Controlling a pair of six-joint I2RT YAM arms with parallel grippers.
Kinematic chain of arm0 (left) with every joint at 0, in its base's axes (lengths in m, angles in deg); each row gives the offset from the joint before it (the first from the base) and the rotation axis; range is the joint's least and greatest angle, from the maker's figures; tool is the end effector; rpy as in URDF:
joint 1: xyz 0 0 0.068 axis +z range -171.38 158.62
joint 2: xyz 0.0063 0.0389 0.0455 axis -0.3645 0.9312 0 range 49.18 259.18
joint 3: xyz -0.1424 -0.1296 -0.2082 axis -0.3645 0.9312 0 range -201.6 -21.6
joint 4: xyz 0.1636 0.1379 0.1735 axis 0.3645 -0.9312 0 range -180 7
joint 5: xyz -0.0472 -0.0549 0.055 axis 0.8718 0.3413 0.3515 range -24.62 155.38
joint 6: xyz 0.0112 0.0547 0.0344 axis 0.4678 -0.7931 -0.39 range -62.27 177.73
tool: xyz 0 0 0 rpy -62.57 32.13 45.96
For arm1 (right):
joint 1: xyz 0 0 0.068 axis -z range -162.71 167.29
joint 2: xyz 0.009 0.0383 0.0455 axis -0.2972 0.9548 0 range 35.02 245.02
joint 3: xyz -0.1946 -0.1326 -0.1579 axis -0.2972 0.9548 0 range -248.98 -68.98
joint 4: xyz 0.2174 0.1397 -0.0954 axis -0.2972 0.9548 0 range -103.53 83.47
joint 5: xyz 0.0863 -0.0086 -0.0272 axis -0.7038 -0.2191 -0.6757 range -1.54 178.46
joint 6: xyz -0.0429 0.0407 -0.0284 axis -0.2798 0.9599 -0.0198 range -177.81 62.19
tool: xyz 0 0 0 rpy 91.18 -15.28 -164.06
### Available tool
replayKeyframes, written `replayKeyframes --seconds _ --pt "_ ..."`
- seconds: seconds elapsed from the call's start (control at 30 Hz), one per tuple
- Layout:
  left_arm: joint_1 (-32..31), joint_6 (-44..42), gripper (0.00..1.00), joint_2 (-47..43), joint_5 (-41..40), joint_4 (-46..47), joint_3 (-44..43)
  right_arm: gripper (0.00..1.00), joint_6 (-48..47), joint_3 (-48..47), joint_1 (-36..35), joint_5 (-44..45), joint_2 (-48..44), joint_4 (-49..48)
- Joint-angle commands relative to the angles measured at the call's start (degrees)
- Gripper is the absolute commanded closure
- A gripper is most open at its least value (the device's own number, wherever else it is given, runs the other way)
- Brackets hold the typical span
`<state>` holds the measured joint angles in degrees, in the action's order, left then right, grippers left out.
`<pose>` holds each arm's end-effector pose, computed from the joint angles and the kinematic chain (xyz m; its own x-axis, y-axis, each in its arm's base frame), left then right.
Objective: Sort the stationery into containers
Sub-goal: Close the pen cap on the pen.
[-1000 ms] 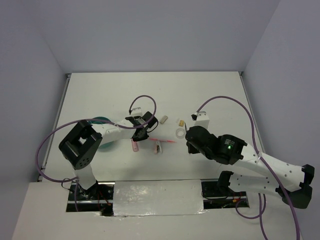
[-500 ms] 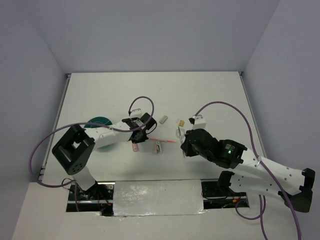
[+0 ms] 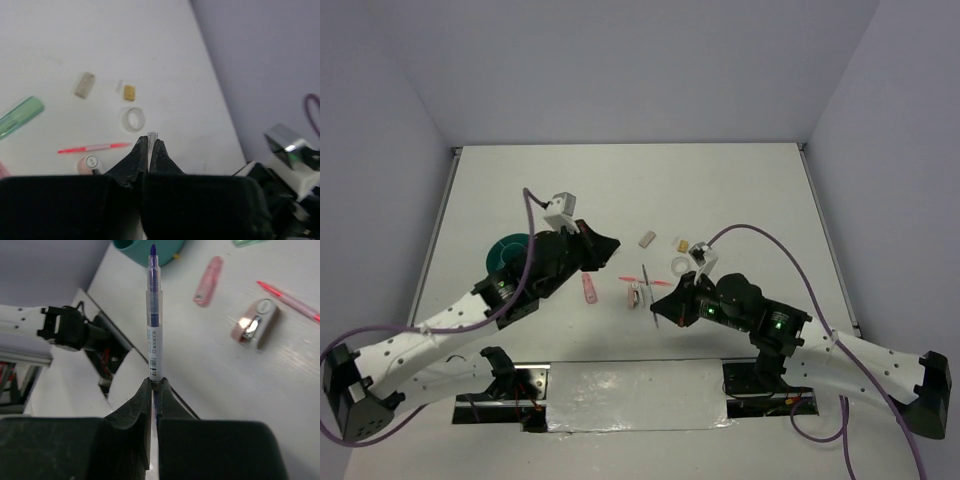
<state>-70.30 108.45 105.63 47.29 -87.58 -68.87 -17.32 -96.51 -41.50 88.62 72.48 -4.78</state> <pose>0.1787 -0.1807 0.3313 -0.5002 -0.5460 -0.6720 0.2073 0.6780 -0.7052 0.0970 0.1598 0.2548 -0.6806 0.1295 -0.7211 -0.5417 0.5737 0.6143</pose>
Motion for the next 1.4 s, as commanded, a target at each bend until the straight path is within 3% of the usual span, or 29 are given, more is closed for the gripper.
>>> replayKeyframes --seconds 0.0,0.33,0.7,1.37 --pt "-0.3 -4.8 1.00 -6.7 5.2 17.4 4.9 1.00 2.0 1.7 -3.2 -2.8 0.5 -15.6" --pt "-0.4 -3.7 1.00 -13.7 11.1 31.1 11.9 1.00 -2.2 -0.1 -12.2 7.9 4.6 -24.7" --pt "-0.3 -2.6 1.00 -15.8 11.0 30.1 11.7 1.00 -4.8 -2.0 -12.7 12.7 5.7 -23.1" --pt "-0.3 -2.7 1.00 -15.0 11.6 30.6 12.5 1.00 -7.5 -6.0 -12.7 13.5 8.2 -22.1"
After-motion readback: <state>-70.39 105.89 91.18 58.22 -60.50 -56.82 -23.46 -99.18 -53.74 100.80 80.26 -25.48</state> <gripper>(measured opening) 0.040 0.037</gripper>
